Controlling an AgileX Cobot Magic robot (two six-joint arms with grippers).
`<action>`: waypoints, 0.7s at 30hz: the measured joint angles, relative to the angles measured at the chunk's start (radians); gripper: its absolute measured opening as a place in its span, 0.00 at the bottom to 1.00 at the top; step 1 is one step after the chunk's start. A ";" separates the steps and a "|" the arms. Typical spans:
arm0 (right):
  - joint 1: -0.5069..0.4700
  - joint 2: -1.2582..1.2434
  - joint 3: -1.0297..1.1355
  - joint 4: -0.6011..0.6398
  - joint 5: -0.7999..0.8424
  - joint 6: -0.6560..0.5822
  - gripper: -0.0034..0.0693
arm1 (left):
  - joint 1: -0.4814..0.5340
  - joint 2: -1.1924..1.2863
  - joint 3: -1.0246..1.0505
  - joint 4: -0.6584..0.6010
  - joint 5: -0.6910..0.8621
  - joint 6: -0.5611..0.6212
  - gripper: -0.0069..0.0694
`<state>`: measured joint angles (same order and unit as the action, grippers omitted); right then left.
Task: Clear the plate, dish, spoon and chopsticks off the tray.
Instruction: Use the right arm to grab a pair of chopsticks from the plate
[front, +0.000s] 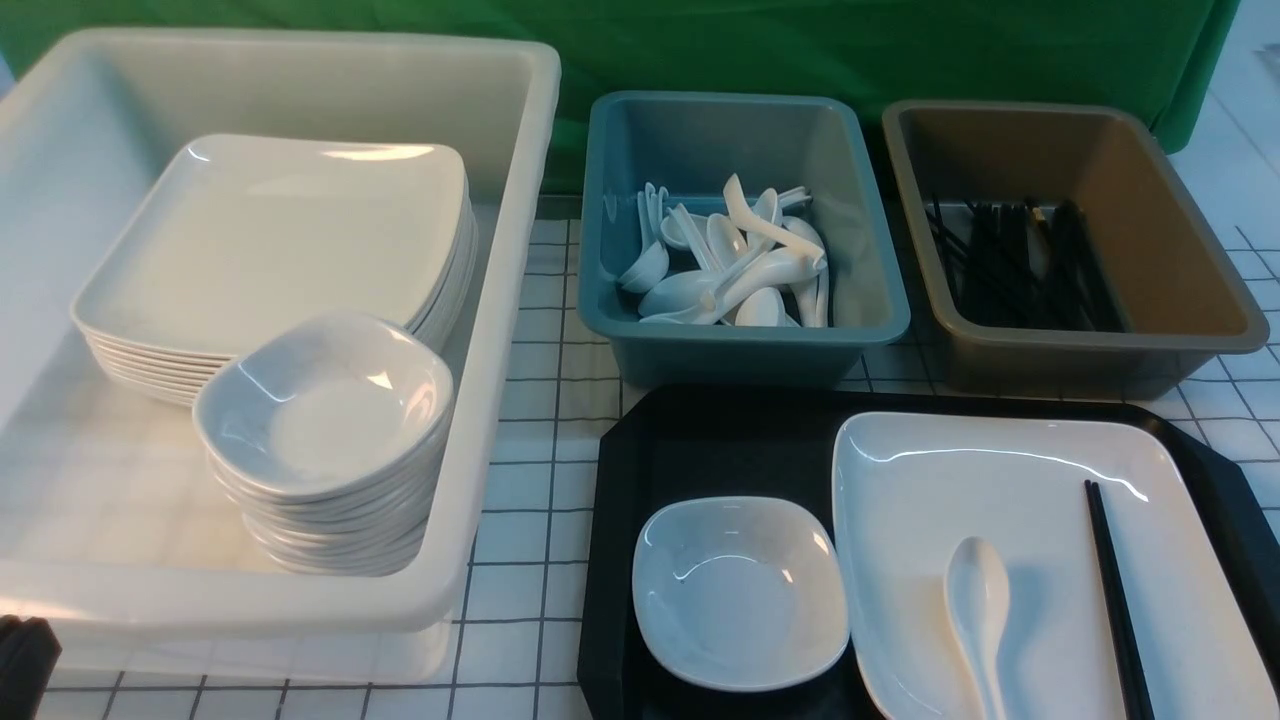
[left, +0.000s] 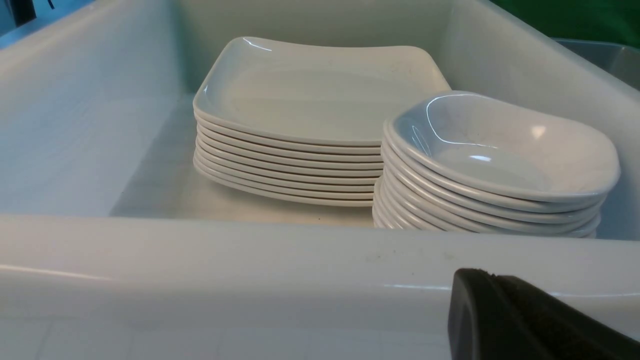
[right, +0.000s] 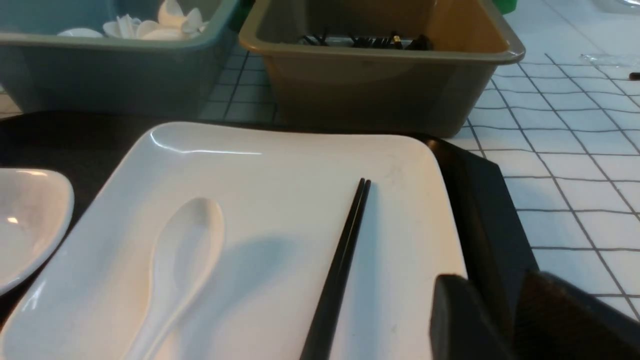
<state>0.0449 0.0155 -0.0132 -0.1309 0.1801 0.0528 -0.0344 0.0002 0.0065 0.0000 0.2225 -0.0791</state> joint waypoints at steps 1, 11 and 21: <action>0.000 0.000 0.000 0.018 -0.001 0.064 0.38 | 0.000 0.000 0.000 0.000 0.000 0.000 0.12; 0.000 0.000 0.001 0.278 -0.003 0.743 0.38 | 0.000 0.000 0.000 0.000 0.000 0.000 0.12; 0.057 0.001 -0.010 0.288 -0.151 0.702 0.19 | 0.000 0.000 0.000 0.000 -0.001 0.000 0.12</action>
<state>0.1022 0.0166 -0.0229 0.1568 0.0290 0.7549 -0.0344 0.0002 0.0065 0.0000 0.2216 -0.0791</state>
